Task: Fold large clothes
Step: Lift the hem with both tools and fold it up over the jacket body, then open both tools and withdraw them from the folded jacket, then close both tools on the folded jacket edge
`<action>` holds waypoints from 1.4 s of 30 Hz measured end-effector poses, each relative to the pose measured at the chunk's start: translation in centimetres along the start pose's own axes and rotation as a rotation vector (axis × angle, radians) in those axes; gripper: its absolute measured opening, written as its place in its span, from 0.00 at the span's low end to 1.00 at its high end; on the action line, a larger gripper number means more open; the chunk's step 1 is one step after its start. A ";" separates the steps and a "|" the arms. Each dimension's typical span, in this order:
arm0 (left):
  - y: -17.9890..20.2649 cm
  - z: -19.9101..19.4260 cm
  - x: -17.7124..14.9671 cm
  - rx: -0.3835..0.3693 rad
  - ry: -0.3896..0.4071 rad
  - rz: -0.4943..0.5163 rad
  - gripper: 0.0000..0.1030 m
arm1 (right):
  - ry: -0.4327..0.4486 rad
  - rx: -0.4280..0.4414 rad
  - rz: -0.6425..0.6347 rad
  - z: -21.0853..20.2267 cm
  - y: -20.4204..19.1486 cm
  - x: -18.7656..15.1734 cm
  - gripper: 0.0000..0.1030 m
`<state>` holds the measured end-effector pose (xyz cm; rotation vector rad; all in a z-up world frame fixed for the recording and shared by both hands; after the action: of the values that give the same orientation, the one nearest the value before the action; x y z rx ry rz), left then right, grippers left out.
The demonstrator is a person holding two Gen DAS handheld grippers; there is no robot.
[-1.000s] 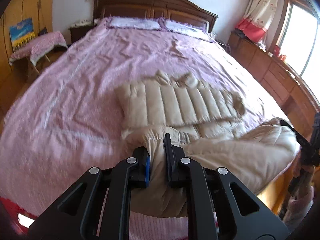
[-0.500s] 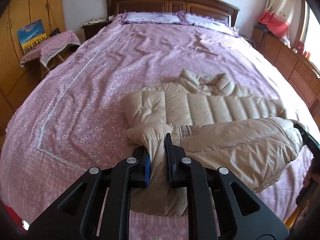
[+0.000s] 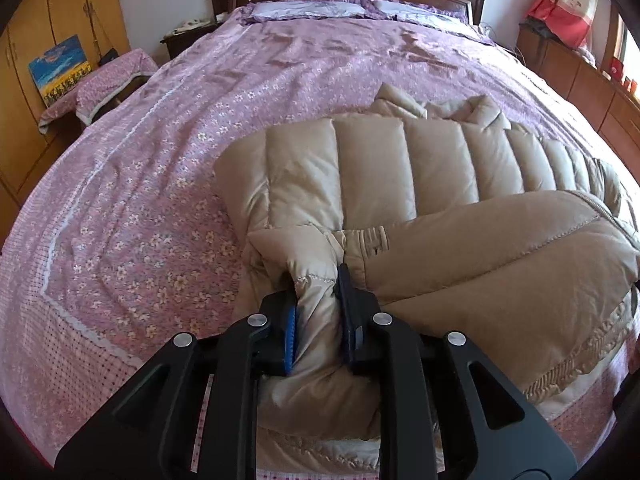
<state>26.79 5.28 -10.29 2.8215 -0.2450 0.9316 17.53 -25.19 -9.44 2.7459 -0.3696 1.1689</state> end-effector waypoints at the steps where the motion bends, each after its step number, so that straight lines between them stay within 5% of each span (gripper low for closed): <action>1: 0.1 0.2 0.1 0.002 -0.001 0.002 0.20 | 0.000 -0.002 0.000 0.1 0.0 0.0 0.25; 5: 0.3 -0.7 0.4 0.005 -0.005 0.004 0.20 | -0.013 0.000 0.010 -0.4 0.1 0.3 0.28; 9: 0.2 -2.6 0.7 -0.011 0.002 -0.003 0.33 | -0.021 0.001 0.039 -1.8 0.6 1.1 0.43; 11: 0.0 -3.7 0.8 -0.027 0.006 -0.022 0.47 | -0.012 0.003 0.058 -2.6 1.0 1.5 0.60; 13: -0.3 -4.9 1.0 -0.014 0.030 -0.025 0.74 | 0.014 0.007 0.078 -3.8 1.4 2.2 0.67; 28: -1.7 -12.6 -0.8 -0.074 0.136 -0.035 0.75 | 0.092 0.109 0.074 -10.6 2.5 2.3 0.68; 42: -2.0 -8.5 -3.5 -0.109 0.089 -0.102 0.75 | 0.007 0.173 0.154 -7.8 1.9 -0.8 0.65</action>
<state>19.51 9.27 -5.86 2.6593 -0.1350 0.9869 11.08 -25.16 -4.57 2.9039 -0.5096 1.3047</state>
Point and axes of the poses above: each gripper's, at about its wrist camera, not at the fingertips, and z roughly the way its jaws point, y to its right, x to its top, the point moved 10 cm from there along z, roughly the way its jaws point, and after that the axes turned 9 degrees about -x, right-handed, at the moved point
